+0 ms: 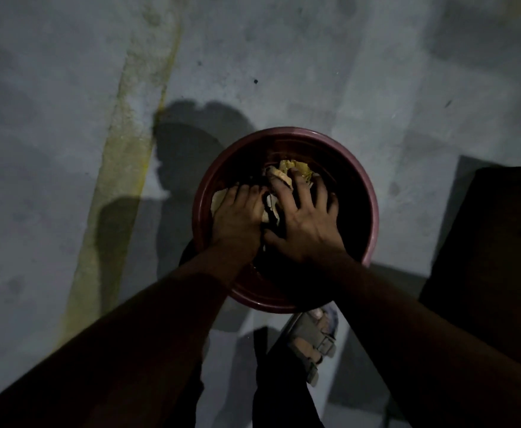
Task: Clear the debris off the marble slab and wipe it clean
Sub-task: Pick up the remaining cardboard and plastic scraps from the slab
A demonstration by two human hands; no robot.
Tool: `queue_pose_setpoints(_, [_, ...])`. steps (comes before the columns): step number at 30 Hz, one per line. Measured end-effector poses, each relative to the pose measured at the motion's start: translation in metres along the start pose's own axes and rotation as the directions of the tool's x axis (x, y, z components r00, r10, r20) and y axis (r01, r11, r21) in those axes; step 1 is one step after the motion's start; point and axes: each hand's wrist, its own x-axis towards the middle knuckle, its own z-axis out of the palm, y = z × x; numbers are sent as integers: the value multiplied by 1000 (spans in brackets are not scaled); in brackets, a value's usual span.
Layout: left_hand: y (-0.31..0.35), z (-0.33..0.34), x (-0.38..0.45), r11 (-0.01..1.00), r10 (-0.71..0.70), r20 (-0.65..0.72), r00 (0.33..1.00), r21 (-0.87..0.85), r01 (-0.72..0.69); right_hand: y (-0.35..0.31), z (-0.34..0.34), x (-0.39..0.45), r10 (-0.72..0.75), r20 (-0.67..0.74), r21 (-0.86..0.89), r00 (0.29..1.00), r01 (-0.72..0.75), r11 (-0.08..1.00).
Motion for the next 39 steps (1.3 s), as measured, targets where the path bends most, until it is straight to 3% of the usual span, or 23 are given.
queue_pose_setpoints(6, [1,-27,-31,997,25,-126,992,77,-16,-7,-38,-28,-13,-43,192,999,21,981])
queue_pose_setpoints(13, [10,-75,-90,996,-47,-234,971,57,62,-25,-79,-69,-23,-85,204,996,40,978])
queue_pose_setpoints(18, [21,-179,-145,1000,-26,-291,956,-18,22,-64,-146,-134,-1,-211,169,977,38,985])
queue_pose_setpoints(22, [28,-274,-200,1000,-15,-300,954,-15,11,-110,-218,-205,96,-304,304,948,1,953])
queue_pose_setpoints(27, [50,-402,-279,989,148,-344,927,39,-144,-158,-312,-308,173,-406,301,898,-47,952])
queue_pose_setpoints(32, [100,-494,-347,940,323,-413,852,36,-339,-183,-387,-412,332,-523,375,785,-138,916])
queue_pose_setpoints(35, [139,-533,-380,889,450,-389,804,111,-444,-185,-410,-481,445,-597,391,667,-242,888])
queue_pose_setpoints(39, [200,-560,-411,764,638,-367,677,188,-617,-171,-415,-559,569,-632,467,526,-328,821])
